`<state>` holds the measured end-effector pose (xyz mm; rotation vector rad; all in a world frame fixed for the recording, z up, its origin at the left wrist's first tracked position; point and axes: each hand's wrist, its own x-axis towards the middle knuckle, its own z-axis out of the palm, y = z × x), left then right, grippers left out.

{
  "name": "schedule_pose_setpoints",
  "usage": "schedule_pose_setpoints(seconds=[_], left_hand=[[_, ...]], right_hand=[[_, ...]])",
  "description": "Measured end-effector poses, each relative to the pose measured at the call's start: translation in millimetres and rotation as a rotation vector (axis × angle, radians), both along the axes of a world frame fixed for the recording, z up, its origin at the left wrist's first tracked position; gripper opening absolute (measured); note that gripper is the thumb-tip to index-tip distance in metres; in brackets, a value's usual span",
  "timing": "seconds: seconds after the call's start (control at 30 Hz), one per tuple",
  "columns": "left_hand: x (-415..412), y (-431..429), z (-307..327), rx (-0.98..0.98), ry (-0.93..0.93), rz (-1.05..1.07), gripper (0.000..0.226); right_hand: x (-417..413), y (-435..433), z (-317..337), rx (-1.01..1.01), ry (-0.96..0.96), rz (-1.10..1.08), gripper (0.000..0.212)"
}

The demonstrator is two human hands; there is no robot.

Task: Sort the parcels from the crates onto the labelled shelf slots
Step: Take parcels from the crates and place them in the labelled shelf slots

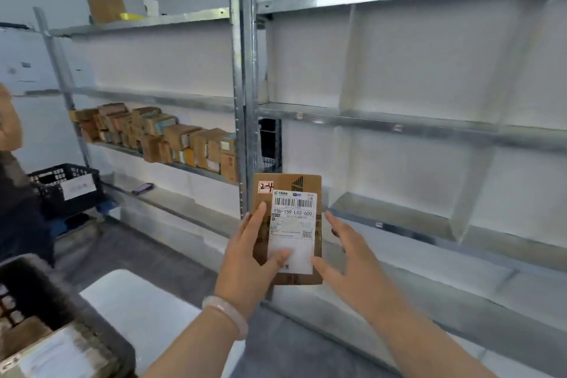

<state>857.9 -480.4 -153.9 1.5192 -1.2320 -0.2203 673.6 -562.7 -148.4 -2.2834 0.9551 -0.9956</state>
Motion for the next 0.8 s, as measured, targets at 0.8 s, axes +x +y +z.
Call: schedule_pose_setpoints(seconds=[0.8], left_hand=[[-599.9,-177.4,-45.0,-0.009,-0.088,-0.755,0.086]], right_hand=[[-603.0,4.9,-29.9,-0.051,0.417,-0.842,0.078]])
